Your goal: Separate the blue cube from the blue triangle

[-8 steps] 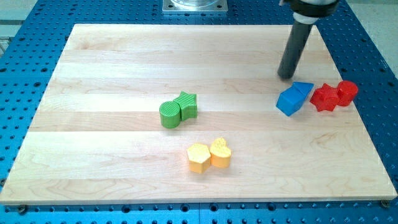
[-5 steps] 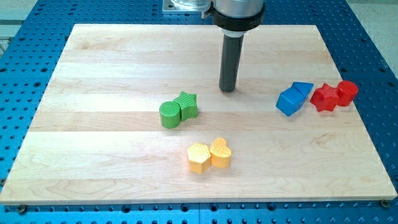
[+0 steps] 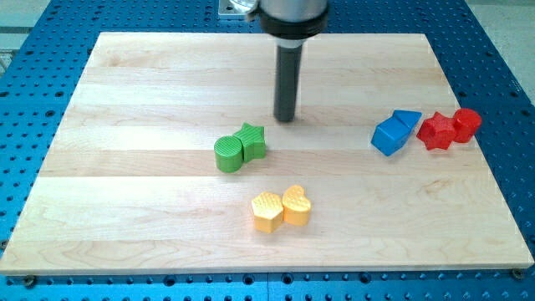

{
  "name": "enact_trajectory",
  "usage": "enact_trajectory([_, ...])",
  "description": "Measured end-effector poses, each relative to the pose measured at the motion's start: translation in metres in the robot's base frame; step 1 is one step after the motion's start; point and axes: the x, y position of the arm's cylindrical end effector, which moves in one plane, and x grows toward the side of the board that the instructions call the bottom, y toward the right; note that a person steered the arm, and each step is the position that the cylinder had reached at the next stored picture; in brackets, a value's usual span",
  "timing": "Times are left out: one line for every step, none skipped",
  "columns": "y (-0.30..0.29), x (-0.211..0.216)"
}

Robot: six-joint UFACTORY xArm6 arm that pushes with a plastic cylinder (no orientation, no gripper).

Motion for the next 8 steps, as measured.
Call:
enact_trajectory([0.003,0.039])
enact_trajectory([0.004,0.081])
enact_trajectory([0.034,0.098])
enact_trajectory([0.052,0.13])
enact_trajectory([0.109,0.126])
enact_trajectory([0.116,0.114])
enact_trajectory([0.116,0.107])
enact_trajectory([0.11,0.116])
